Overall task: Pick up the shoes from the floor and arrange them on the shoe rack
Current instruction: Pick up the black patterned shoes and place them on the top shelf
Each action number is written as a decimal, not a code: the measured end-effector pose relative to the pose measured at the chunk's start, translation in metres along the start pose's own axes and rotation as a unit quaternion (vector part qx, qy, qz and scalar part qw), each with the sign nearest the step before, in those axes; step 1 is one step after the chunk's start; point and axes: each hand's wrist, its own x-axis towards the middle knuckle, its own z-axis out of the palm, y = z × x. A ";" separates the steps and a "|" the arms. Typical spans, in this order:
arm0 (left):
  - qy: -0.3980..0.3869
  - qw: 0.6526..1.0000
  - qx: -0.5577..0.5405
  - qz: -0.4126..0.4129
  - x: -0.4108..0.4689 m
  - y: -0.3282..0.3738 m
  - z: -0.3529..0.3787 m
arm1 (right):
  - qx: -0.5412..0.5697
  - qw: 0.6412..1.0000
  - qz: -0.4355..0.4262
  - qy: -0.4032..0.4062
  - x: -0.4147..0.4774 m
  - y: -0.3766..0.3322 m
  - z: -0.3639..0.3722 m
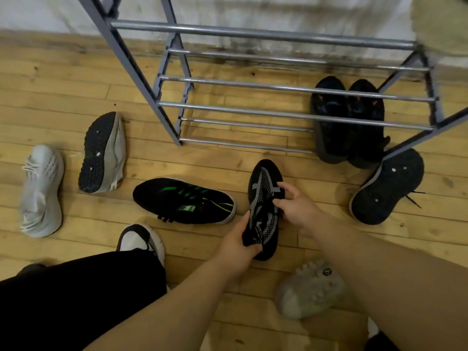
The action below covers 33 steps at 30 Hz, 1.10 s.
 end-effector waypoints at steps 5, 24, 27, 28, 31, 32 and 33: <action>-0.054 0.998 -0.009 0.031 -0.016 0.023 0.018 | 0.005 0.999 -0.004 0.037 -0.033 0.003 -0.037; -0.015 0.971 0.215 0.104 -0.232 0.212 -0.122 | 0.137 0.965 -0.224 0.028 -0.240 -0.139 -0.005; 0.016 0.960 0.260 0.101 -0.298 0.224 -0.171 | 0.173 0.948 -0.266 -0.036 -0.272 -0.154 0.040; 0.031 0.958 0.265 0.104 -0.320 0.226 -0.185 | 0.192 0.940 -0.274 -0.064 -0.284 -0.160 0.053; 0.097 0.949 0.261 0.150 -0.383 0.225 -0.217 | 0.206 0.920 -0.312 -0.114 -0.325 -0.179 0.080; 0.123 0.943 0.256 0.171 -0.401 0.222 -0.224 | 0.201 0.914 -0.329 -0.123 -0.339 -0.186 0.087; 0.152 0.940 0.242 0.189 -0.417 0.217 -0.232 | 0.193 0.910 -0.343 -0.131 -0.352 -0.192 0.093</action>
